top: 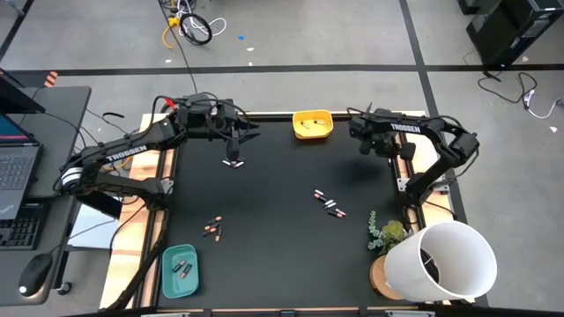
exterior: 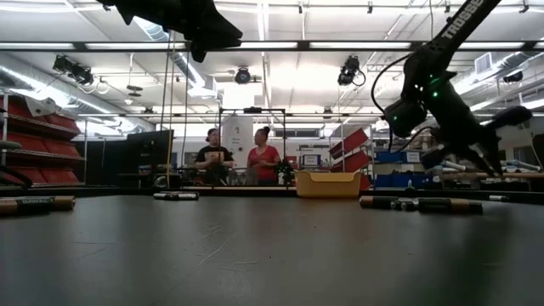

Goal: Sort batteries
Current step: Put the silver battery into the yellow bin

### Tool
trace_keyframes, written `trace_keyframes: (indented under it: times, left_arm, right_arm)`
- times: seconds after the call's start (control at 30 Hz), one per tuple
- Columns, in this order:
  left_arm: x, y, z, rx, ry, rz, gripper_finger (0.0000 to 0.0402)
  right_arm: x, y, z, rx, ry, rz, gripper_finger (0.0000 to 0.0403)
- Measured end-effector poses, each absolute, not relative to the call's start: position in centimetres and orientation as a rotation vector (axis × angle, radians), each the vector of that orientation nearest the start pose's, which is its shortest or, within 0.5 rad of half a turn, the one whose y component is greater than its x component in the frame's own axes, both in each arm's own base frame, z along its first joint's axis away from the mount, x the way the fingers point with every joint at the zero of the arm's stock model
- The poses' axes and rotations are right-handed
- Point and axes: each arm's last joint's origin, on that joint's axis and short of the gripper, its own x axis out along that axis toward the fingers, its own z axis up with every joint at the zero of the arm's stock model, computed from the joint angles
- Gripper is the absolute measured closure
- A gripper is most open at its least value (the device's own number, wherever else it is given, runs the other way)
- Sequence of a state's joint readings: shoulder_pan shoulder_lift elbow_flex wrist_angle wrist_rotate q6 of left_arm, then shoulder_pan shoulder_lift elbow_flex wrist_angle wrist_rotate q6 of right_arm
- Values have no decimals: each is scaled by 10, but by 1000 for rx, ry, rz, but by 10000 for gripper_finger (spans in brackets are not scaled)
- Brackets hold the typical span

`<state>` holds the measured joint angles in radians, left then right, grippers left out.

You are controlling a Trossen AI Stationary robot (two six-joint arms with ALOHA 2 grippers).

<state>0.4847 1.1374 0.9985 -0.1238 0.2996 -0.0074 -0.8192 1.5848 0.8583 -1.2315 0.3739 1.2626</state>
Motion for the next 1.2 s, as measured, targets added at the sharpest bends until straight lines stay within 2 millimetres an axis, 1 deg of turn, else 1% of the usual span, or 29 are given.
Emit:
trace_keyframes:
  times: [0.13, 0.5, 0.7, 1.0, 1.2]
  left_arm:
    - [227, 110, 344, -107, 242, 185, 266]
    - [227, 110, 344, -108, 243, 189, 266]
    - [227, 110, 344, -111, 243, 190, 266]
    - [227, 110, 344, -110, 244, 203, 266]
    - [227, 111, 344, -112, 244, 206, 266]
  right_arm:
    - [137, -163, 158, 1135, 1257, -1931, 373]
    - [129, -159, 148, 1133, 1292, -1934, 373]
    - [128, -159, 141, 1116, 1246, -1935, 373]
    - [116, -154, 131, 1114, 1277, -1973, 373]
    - [115, -156, 129, 1100, 1276, -1955, 373]
